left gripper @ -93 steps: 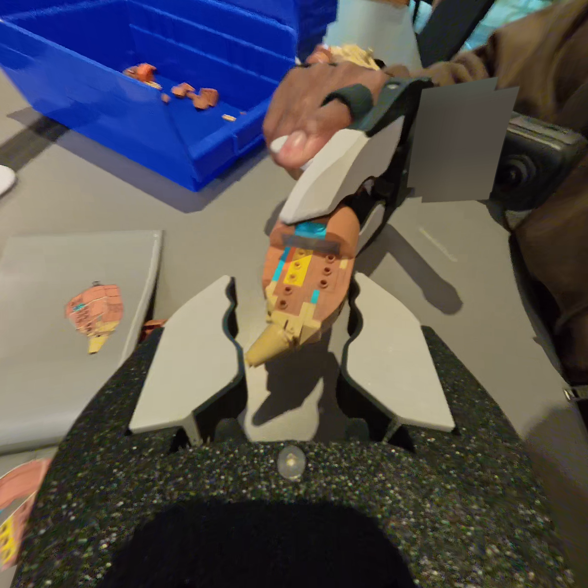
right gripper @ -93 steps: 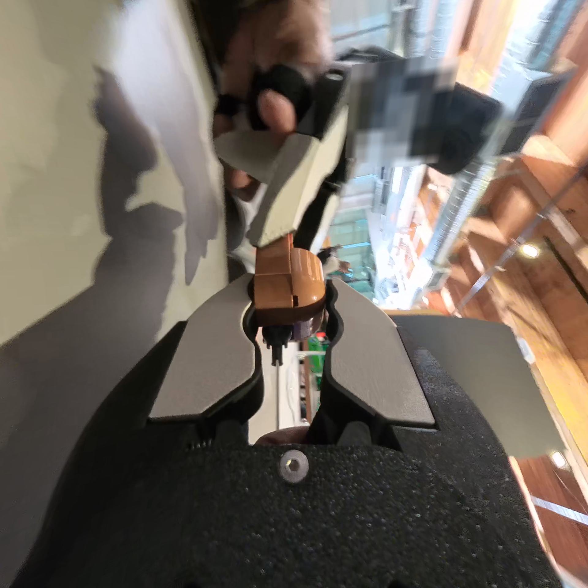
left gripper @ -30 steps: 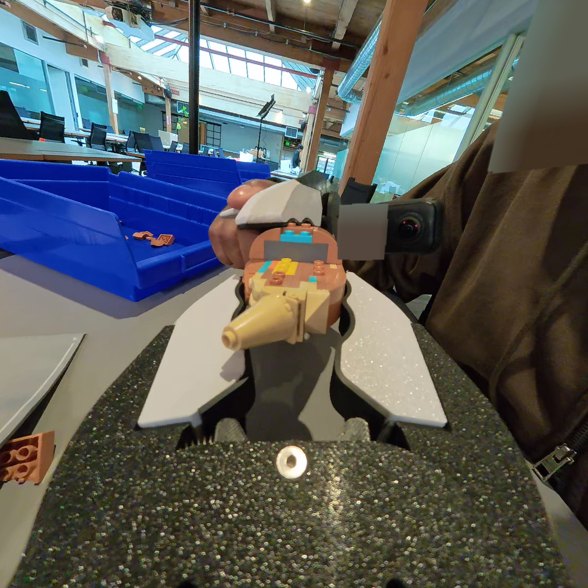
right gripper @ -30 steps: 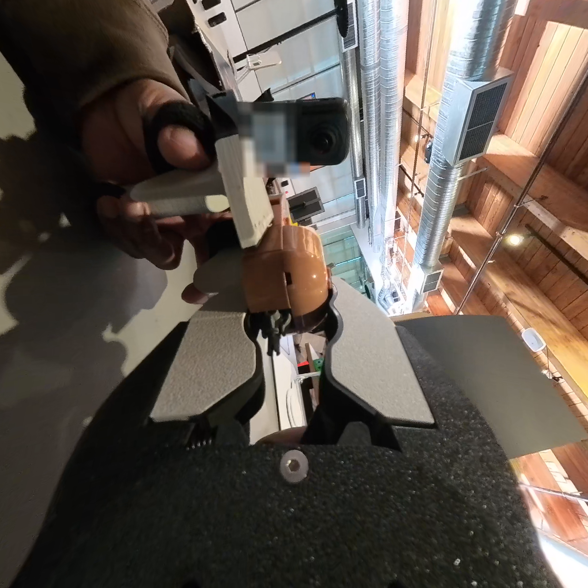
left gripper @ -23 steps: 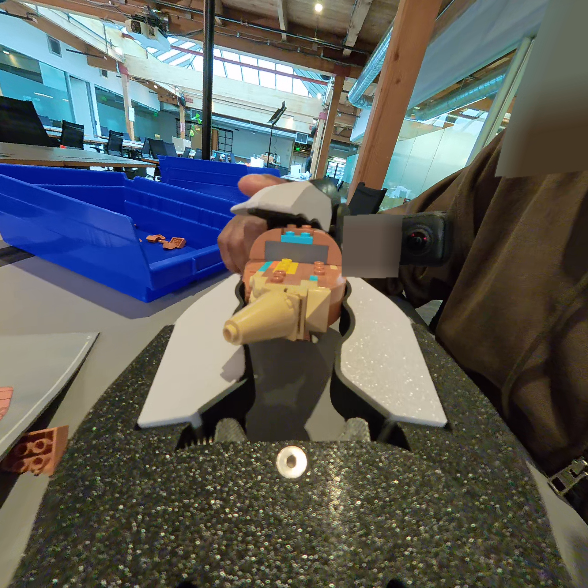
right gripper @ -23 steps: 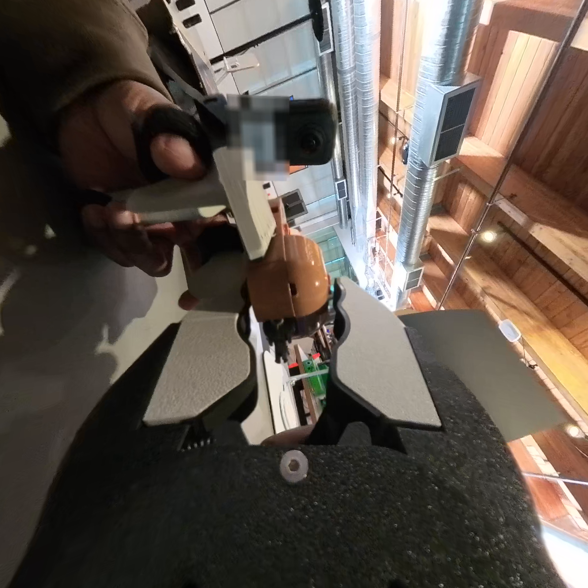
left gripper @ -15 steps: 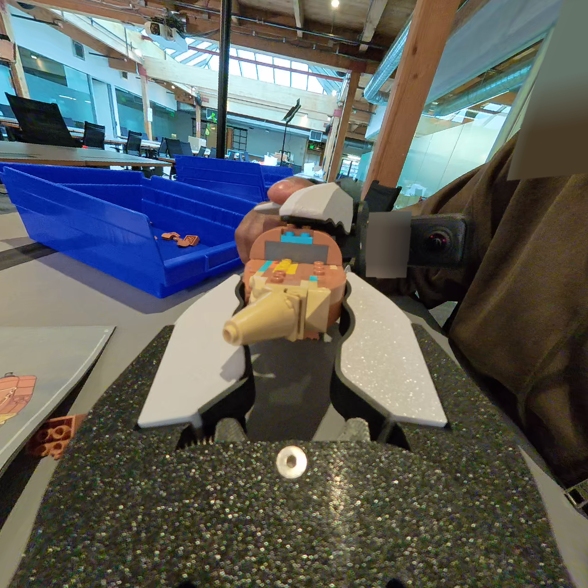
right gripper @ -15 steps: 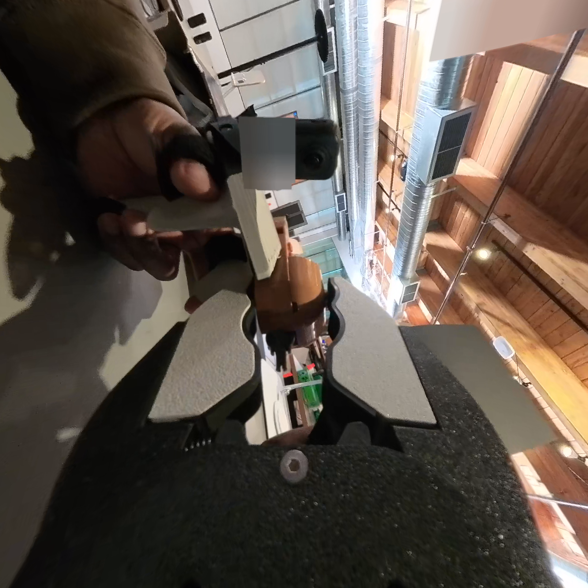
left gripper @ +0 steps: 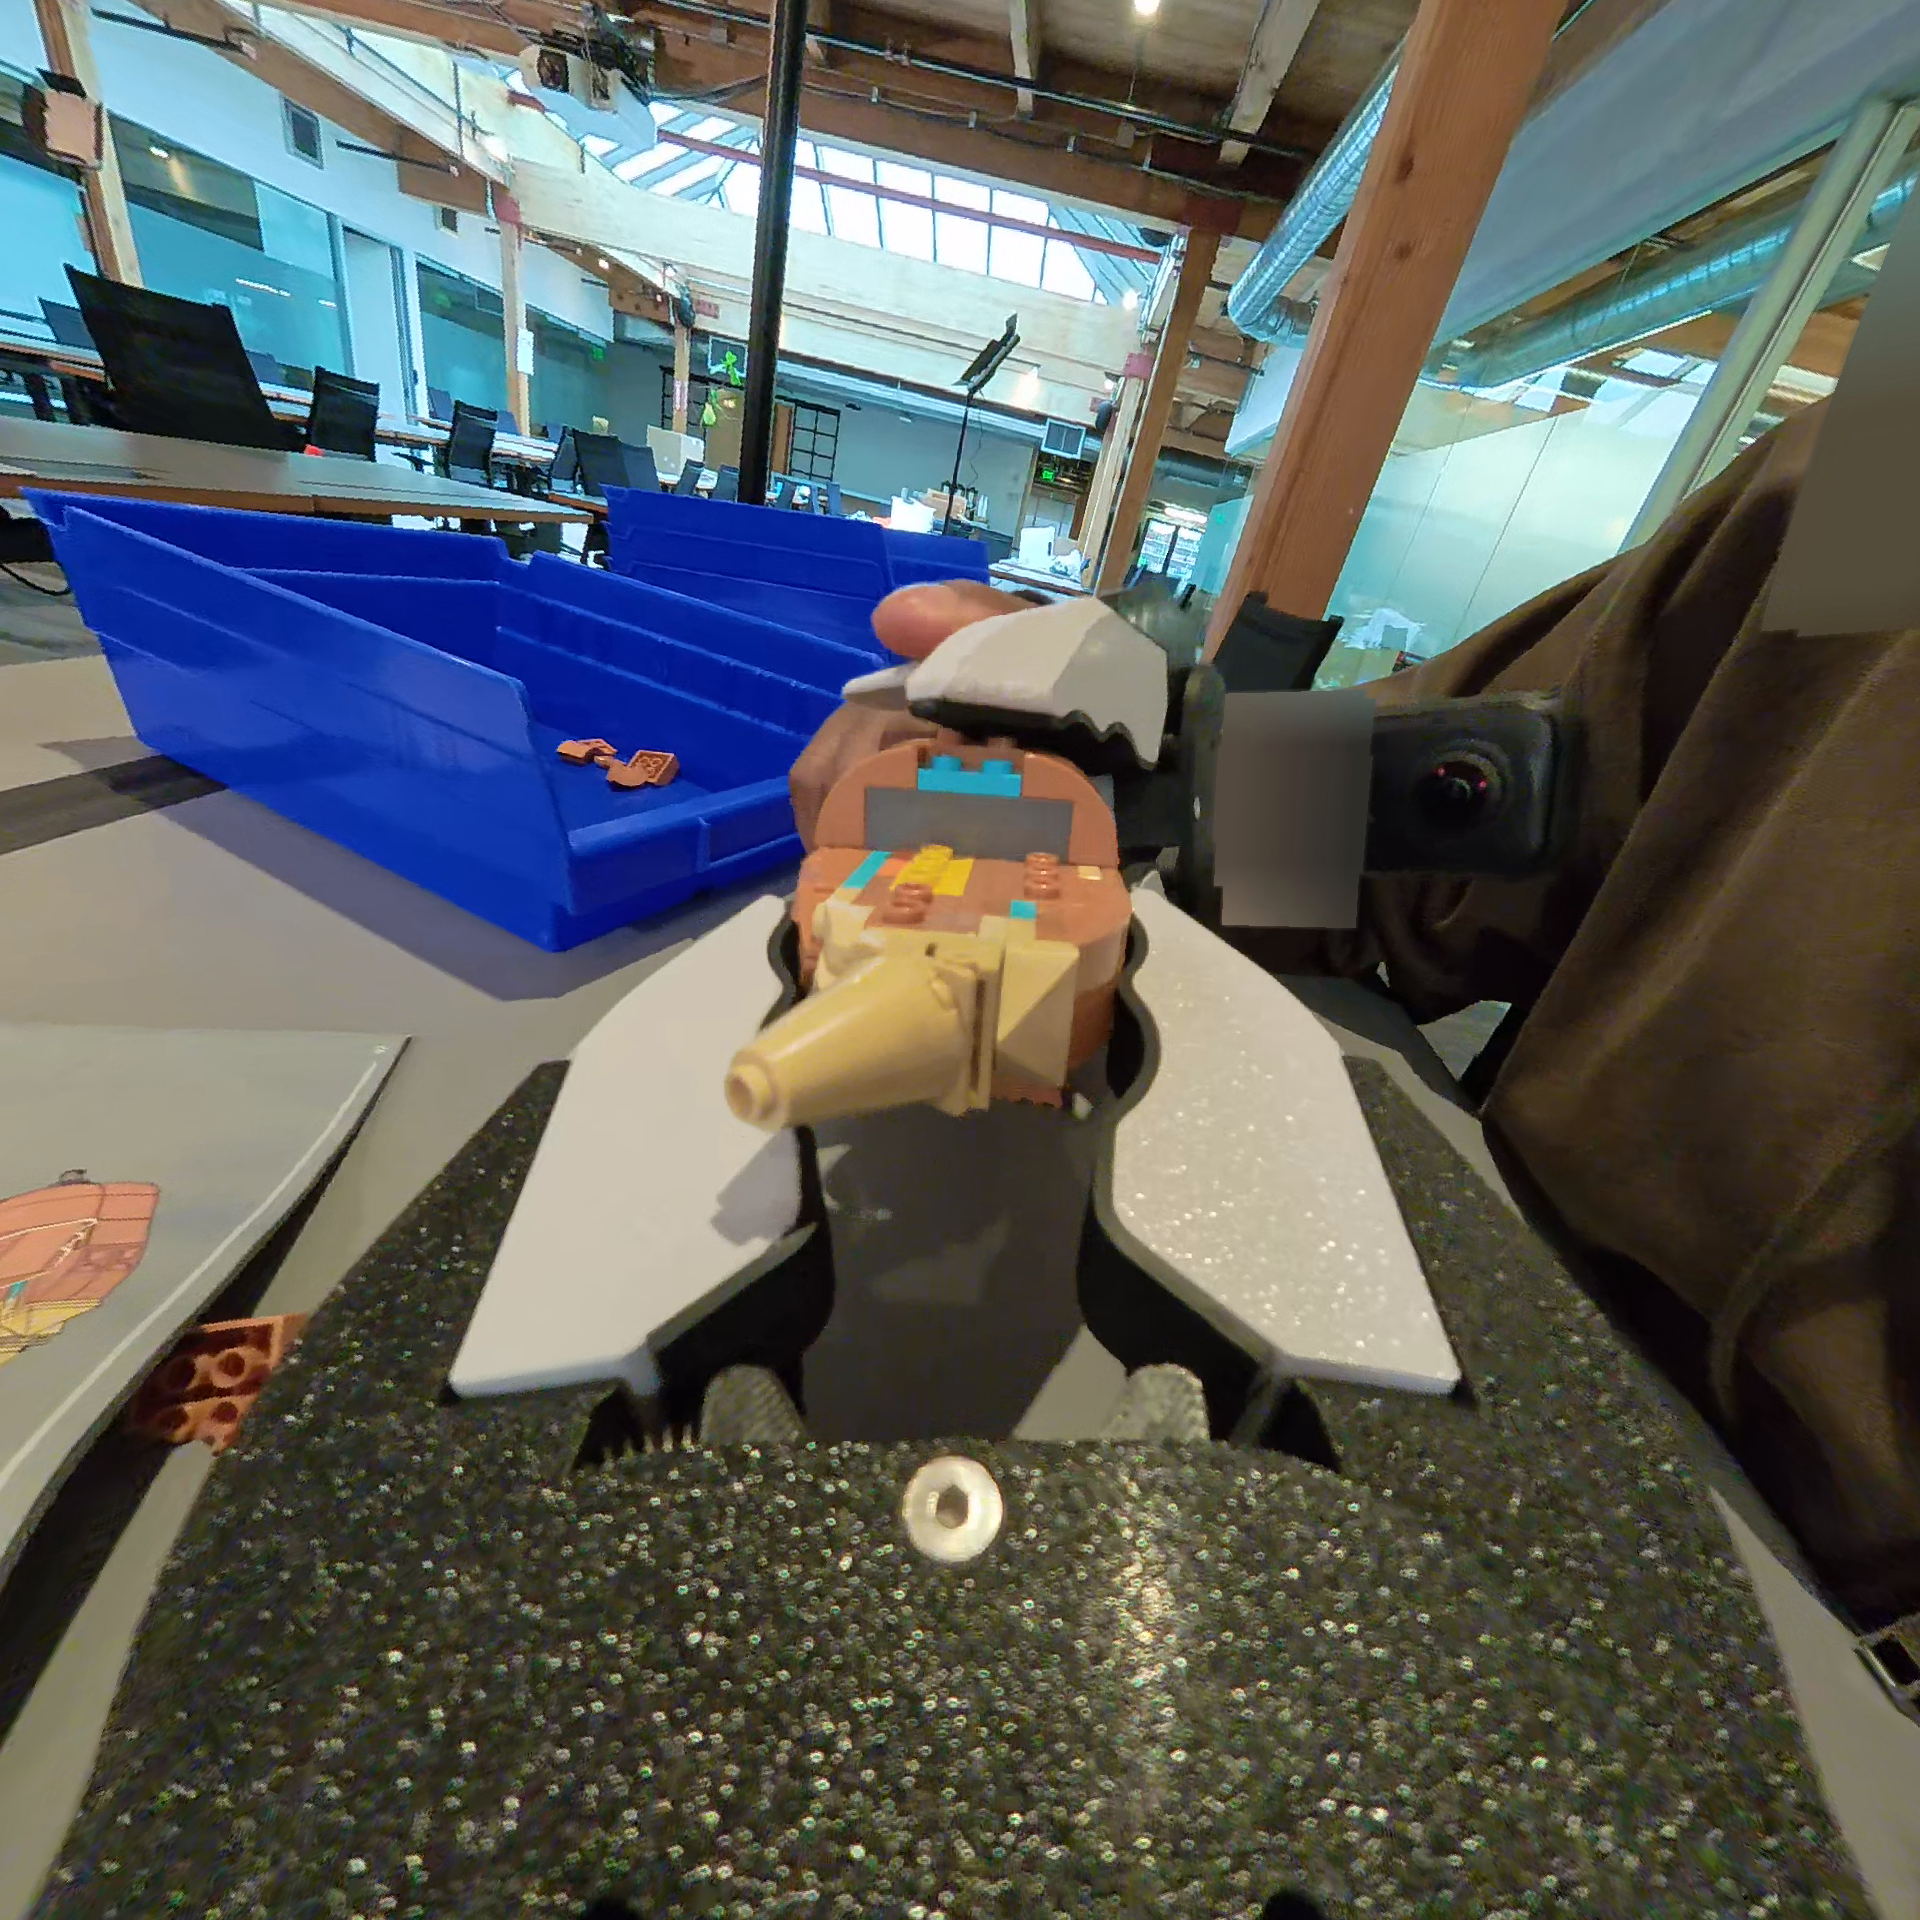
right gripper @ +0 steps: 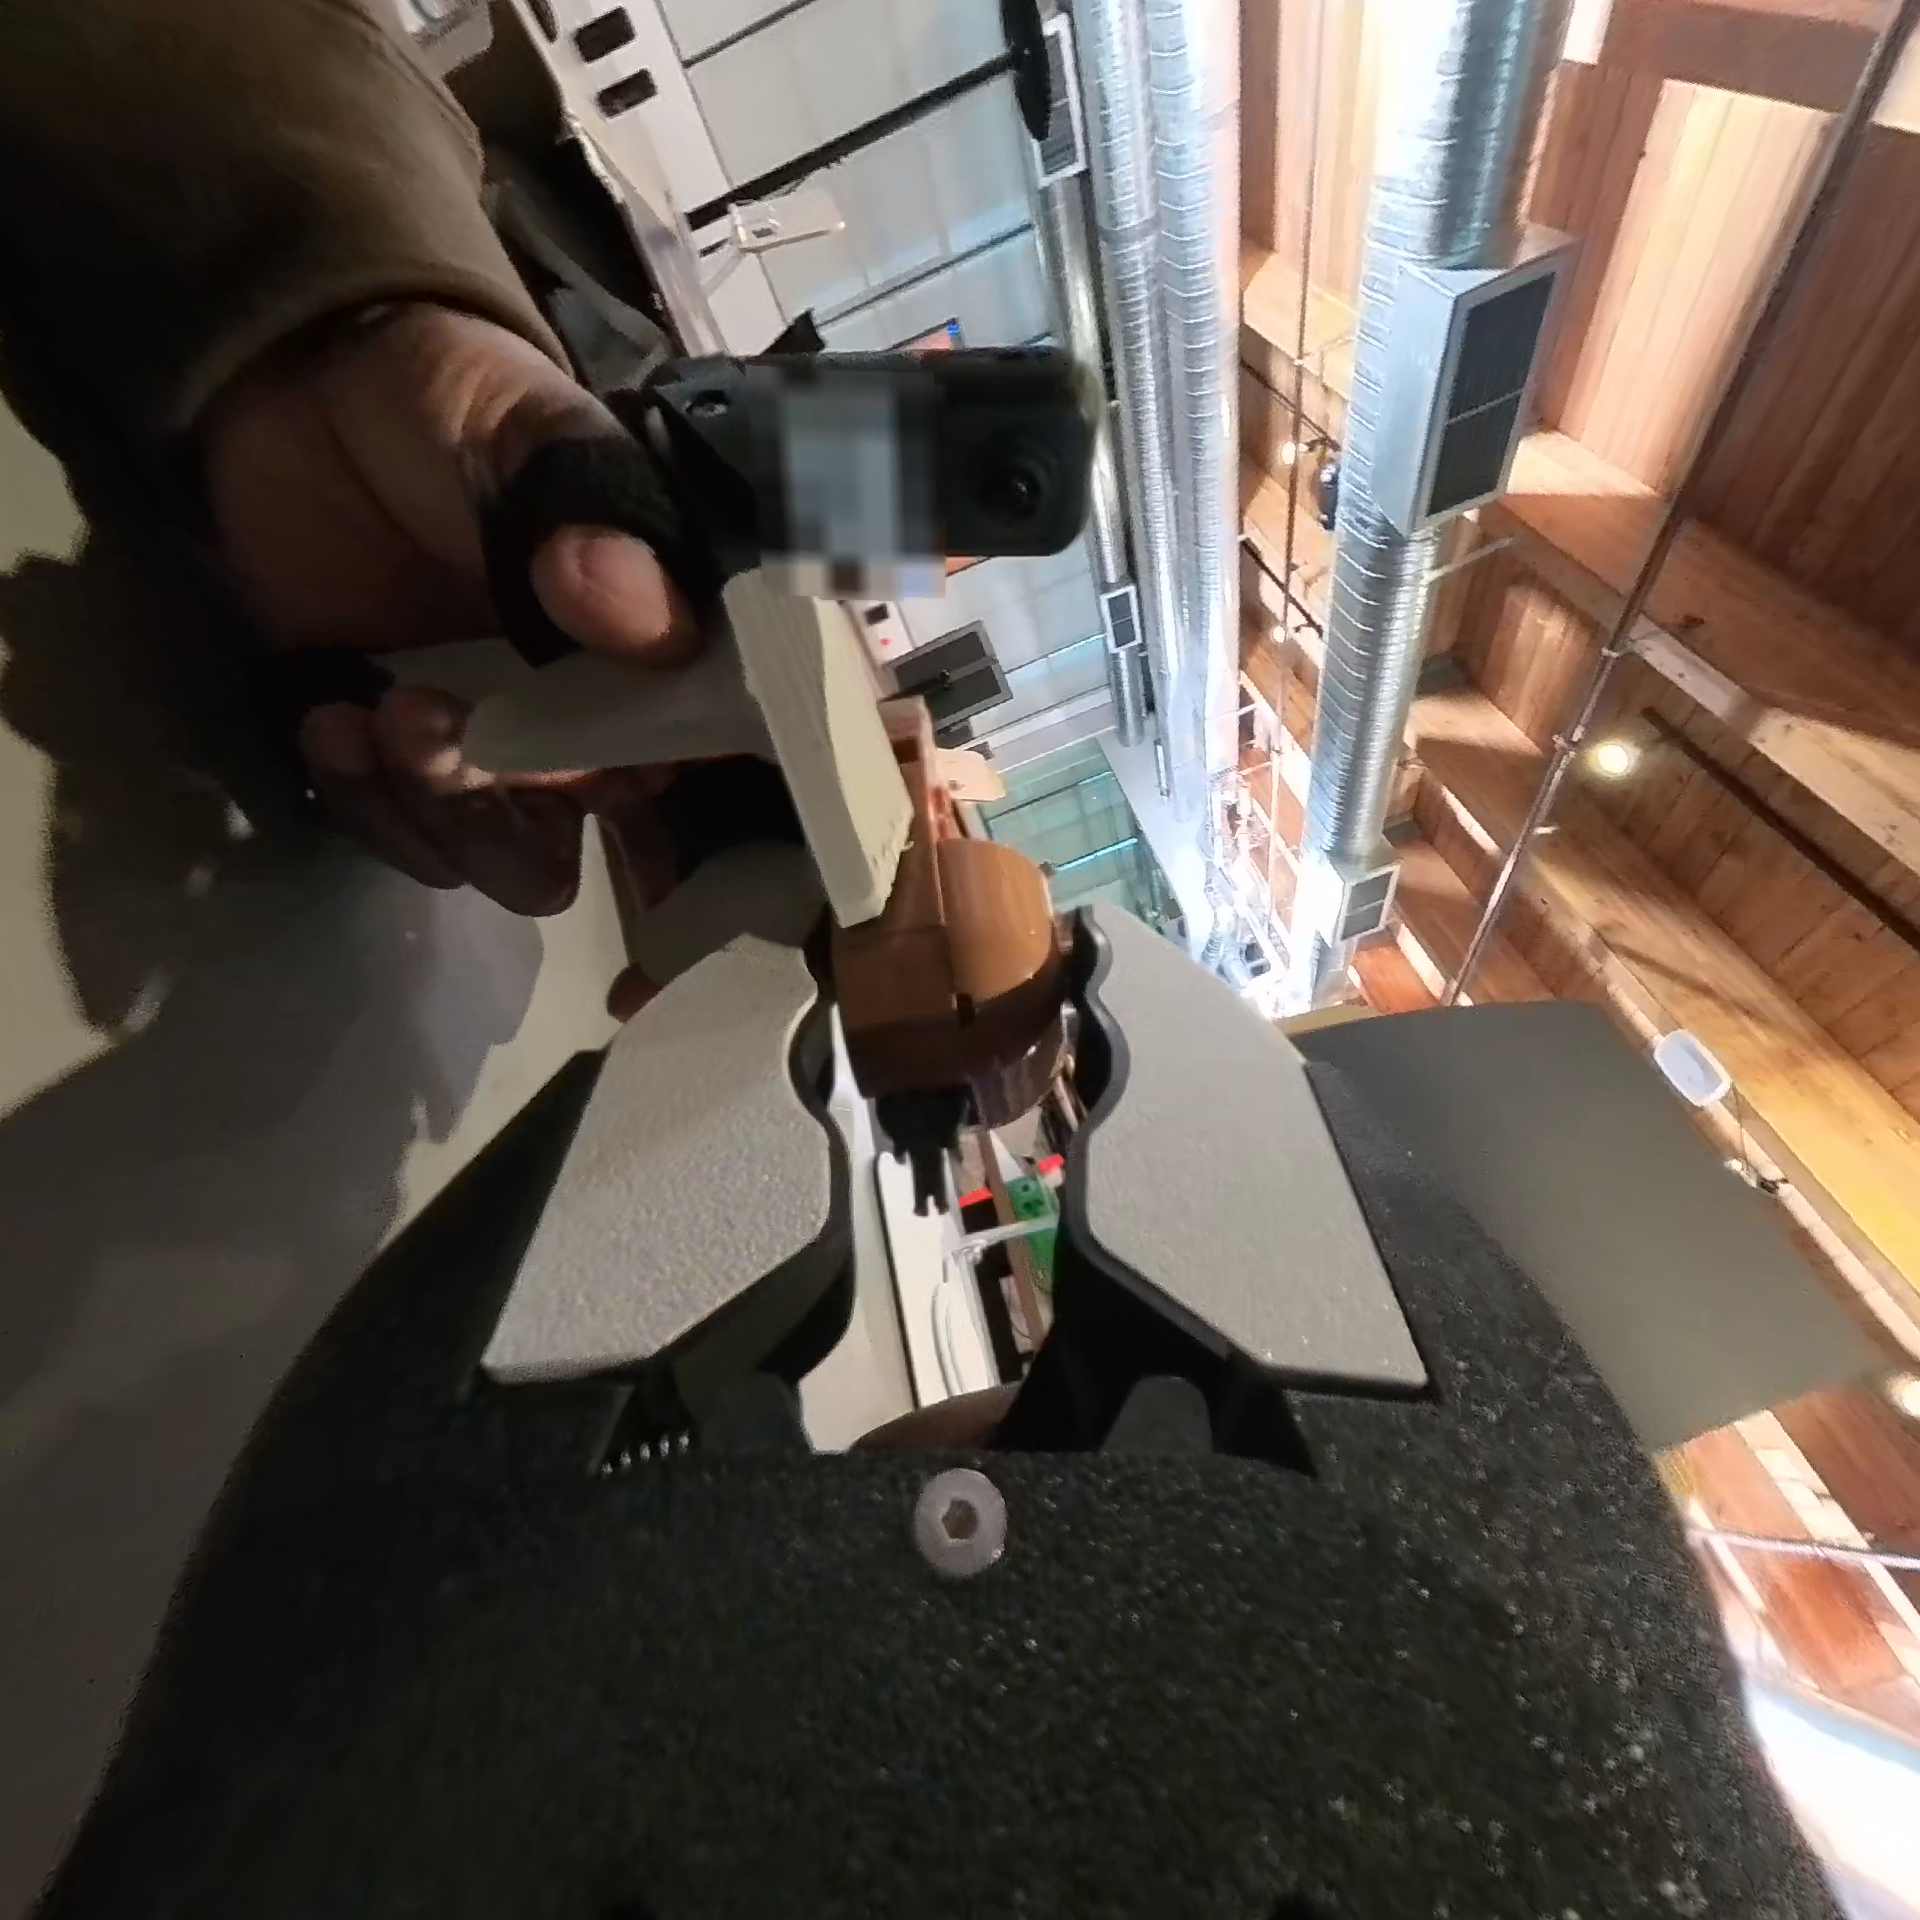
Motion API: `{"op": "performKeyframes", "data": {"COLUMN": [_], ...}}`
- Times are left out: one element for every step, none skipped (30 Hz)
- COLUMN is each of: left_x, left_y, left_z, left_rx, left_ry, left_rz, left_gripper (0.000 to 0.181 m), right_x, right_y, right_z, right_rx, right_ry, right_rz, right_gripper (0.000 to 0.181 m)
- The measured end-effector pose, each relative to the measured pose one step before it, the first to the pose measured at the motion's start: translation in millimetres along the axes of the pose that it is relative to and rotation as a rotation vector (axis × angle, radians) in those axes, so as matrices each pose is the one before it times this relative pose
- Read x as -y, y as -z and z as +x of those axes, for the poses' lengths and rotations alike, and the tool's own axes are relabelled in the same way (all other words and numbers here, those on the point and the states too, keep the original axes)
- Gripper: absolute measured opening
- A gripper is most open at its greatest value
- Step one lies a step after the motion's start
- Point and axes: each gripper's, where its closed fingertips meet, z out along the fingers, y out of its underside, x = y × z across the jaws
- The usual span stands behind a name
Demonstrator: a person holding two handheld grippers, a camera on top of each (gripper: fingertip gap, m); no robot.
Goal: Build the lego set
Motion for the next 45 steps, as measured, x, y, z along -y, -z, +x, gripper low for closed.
{"op": "performKeyframes", "data": {"left_x": [1.14,0.74,0.39,0.03,-0.19,-0.37,-0.44,-0.34,-0.8,-0.98,-0.66,0.09,0.03,-0.22,-0.22,-0.11,-0.43,-0.55,-0.83,-2.04,-2.49,-2.42,-2.24,-2.64,-3.02,-2.2,-1.89,-1.84,-3.67,-5.25,-5.89,-4.76,-4.18,-4.2,-3.1,-1.34,0.11,0.1,-0.39,-1.67,-1.66,-1.55,-1.16,-0.02,0.46], "left_y": [0.73,0.78,0.39,0.05,-0.24,-0.47,-0.69,-0.69,-0.83,-0.82,-0.57,-0.04,0.19,-0.18,-0.14,-0.07,-0.08,-0.05,0.19,0.14,0.46,1.14,2.21,3.27,4.6,5.54,5.84,5.09,3.65,1.4,-0.97,-3.21,-4.28,-4.57,-4.87,-4.56,-4.26,-4.17,-3.86,-3.23,-2.88,-2.64,-2.3,-1.95,-1.63], "left_z": [-0.53,-0.2,0.26,0.09,0.29,0.72,1.21,1.37,1.32,1.05,0.95,1.01,0.34,0.53,1.38,1.41,1.01,0.96,1.09,1.04,0.04,0.63,1.55,1.24,-0.69,-3.61,-6.55,-10.72,-16.55,-19.81,-19.97,-14.28,-7.74,-4.97,-2.35,-2.71,-4.14,-3.3,-2.99,-3.96,-1.28,-0.43,-0.42,-0.56,-0.8], "left_rx": [0.0009,-0.0013,-0.0042,-0.0015,-0.0012,-0.0042,-0.007,-0.0072,-0.0063,-0.0049,-0.0036,-0.0049,-0.0038,-0.0059,-0.0101,-0.0084,-0.0052,-0.0042,-0.0077,-0.01,-0.0038,-0.0081,-0.0137,-0.0131,-0.0013,0.0179,0.0326,0.0521,0.0841,0.1033,0.1093,0.0813,0.0553,0.0503,0.0416,0.0481,0.0548,0.0442,0.0365,0.0378,0.0177,0.0073,0.0049,0.0047,0.0072], "left_ry": [0.0028,0.0046,0.0043,0.0031,0.0013,0.0016,0.0023,0.0019,-0.0002,-0.0038,-0.0052,-0.0019,0.0063,0.0033,-0.0033,-0.0047,-0.0042,-0.0025,0.0031,0.0079,0.0068,-0.0001,-0.0063,-0.0094,-0.0146,-0.0141,-0.0003,0.0203,0.04,0.0553,0.0631,0.0468,0.0222,0.0027,-0.0157,-0.0188,-0.0146,-0.0124,-0.0076,-0.0057,-0.0086,-0.0046,-0.0002,0.0036,0.0046], "left_rz": [0.0084,0.0067,0.003,0.0004,-0.0004,-0.0022,-0.0016,-0.0014,-0.005,-0.0068,-0.0052,0.0008,0.0013,-0.0015,-0.0025,-0.0019,-0.0051,-0.0068,-0.0095,-0.0173,-0.022,-0.0225,-0.0225,-0.0272,-0.0315,-0.0266,-0.0233,-0.0227,-0.0348,-0.048,-0.0542,-0.051,-0.0456,-0.0452,-0.038,-0.0249,-0.0157,-0.0136,-0.0148,-0.0187,-0.0153,-0.0119,-0.0103,-0.0029,-0.0016], "left_gripper": [0.057,0.057,0.057,0.057,0.057,0.057,0.057,0.057,0.057,0.057,0.057,0.057,0.057,0.057,0.057,0.057,0.057,0.058,0.058,0.062,0.069,0.074,0.078,0.08,0.08,0.079,0.077,0.072,0.065,0.062,0.062,0.062,0.06,0.054,0.049,0.047,0.046,0.045,0.045,0.044,0.042,0.04,0.037,0.034,0.031], "right_x": [-0.21,-1.11,-1.7,-1.02,-0.21,0.55,1.25,1.63,1.72,1.69,1.5,0.85,0.13,0.51,1.08,1.22,0.86,0.79,0.53,-0.25,-0.44,-0.66,-1.1,-1.6,-2.28,-2.46,-2.22,-1.97,-1.55,-1.34,-1.32,-1.25,-1.19,-1.32,-1.39,-1.45,-1.5,-1.48,-1.09,-0.78,-0.32,0.04,0.1,0.15,0.06], "right_y": [-0.16,0.02,0.0,0.29,0.22,0.19,0.06,-0.13,-0.29,-0.28,0.0,-0.03,0.06,0.46,0.5,0.61,0.57,0.57,0.65,0.64,0.82,0.89,1.04,1.02,1.21,1.43,1.68,1.78,1.66,1.58,1.35,1.31,1.23,1.06,1.14,1.04,1.1,0.83,0.64,0.4,0.28,-0.01,-0.13,-0.26,-0.19], "right_z": [0.43,1.58,2.44,1.33,0.42,-0.26,-1.31,-1.5,-0.98,-0.22,0.69,0.35,-0.09,0.04,0.07,0.09,-0.05,-0.24,0.07,1.25,2.39,2.64,2.58,2.18,1.63,1.36,1.03,1.0,0.78,0.47,0.04,-0.22,-0.19,-0.21,-0.19,-0.07,0.05,0.04,0.01,-0.34,-0.39,-0.39,-0.45,-0.48,-0.48], "right_rx": [-0.0101,-0.0138,-0.0195,-0.014,-0.0103,-0.0061,-0.0002,0.001,-0.0019,-0.0055,-0.0069,-0.0002,0.0024,-0.0002,-0.0011,0.0014,0.0028,0.0003,-0.004,-0.0088,-0.0113,-0.0104,-0.0095,-0.0084,-0.0064,-0.0056,-0.0058,-0.006,-0.0045,-0.0034,-0.001,0.0001,0.0007,0.0016,0.0007,-0.0002,0.0005,0.0003,-0.0002,0.0014,0.0018,0.0012,0.001,0.0015,0.0013], "right_ry": [-0.0037,0.0021,0.0126,0.0181,0.0182,0.0149,0.0115,0.011,0.0111,0.0074,0.0015,0.0007,0.0066,0.0122,0.0113,0.0071,0.0067,0.0116,0.0135,0.0049,-0.0039,-0.0044,-0.0005,0.0018,0.0024,0.0022,0.0022,0.0028,0.0033,0.004,0.0035,0.002,0.0004,0.0013,0.003,0.0021,-0.0009,-0.0032,-0.0034,-0.0028,-0.0022,-0.0019,-0.0012,-0.0002,0.0007], "right_rz": [-0.0005,-0.0041,-0.0059,-0.0009,0.0024,0.003,0.0047,0.0052,0.0044,0.0043,0.004,0.0017,-0.0003,0.0005,0.0024,0.003,0.0029,0.0041,0.003,-0.0003,0.0004,0.0008,-0.0005,-0.0027,-0.0053,-0.006,-0.0054,-0.0047,-0.0037,-0.0024,-0.0029,-0.0023,-0.0015,-0.0025,-0.0035,-0.0037,-0.0042,-0.0043,-0.0033,-0.0025,-0.0006,0.0005,0.0007,0.0008,0.0002], "right_gripper": [0.047,0.051,0.052,0.052,0.052,0.052,0.051,0.049,0.047,0.045,0.042,0.041,0.041,0.041,0.041,0.041,0.041,0.04,0.041,0.041,0.041,0.041,0.041,0.041,0.041,0.041,0.041,0.041,0.041,0.041,0.041,0.041,0.041,0.041,0.041,0.041,0.041,0.041,0.041,0.041,0.041,0.041,0.041,0.041,0.041]}}
